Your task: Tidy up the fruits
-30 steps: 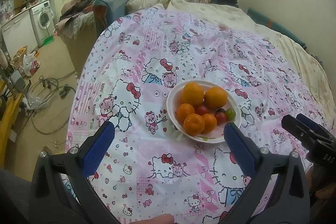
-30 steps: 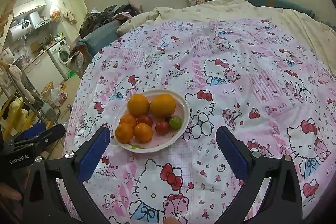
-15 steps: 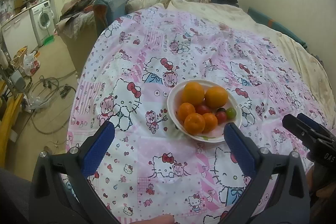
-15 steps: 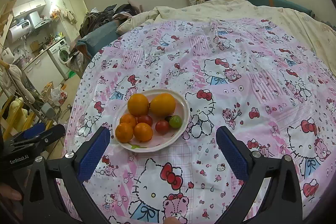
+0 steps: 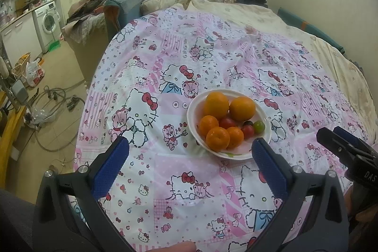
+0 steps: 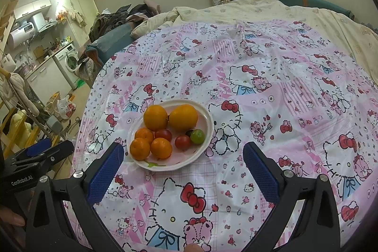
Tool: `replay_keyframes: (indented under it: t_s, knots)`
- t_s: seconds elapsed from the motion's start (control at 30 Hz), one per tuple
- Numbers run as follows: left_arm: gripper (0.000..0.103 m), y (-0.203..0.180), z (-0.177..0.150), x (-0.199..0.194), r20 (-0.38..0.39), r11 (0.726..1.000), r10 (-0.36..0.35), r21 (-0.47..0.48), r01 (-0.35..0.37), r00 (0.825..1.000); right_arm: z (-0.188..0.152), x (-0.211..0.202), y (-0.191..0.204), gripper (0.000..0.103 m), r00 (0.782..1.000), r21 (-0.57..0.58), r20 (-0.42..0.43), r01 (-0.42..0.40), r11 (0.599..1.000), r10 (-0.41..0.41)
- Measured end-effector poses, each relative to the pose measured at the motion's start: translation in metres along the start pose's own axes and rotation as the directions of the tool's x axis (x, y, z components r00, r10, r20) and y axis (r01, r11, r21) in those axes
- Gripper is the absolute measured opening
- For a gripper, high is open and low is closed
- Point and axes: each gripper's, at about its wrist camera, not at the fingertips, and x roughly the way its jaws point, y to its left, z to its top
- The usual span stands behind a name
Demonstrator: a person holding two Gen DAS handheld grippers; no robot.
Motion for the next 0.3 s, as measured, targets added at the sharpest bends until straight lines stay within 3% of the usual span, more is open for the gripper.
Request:
replay_keyframes:
  t_s: [0.3]
  knots:
    - [0.102, -0.0054, -0.0013, -0.0002, 0.007, 1.000, -0.015, 0.016, 0.015, 1.000, -0.0006, 0.0004, -0.0012, 0.103, 1.000, -0.001, 0.002, 0.002, 1.000, -0.002]
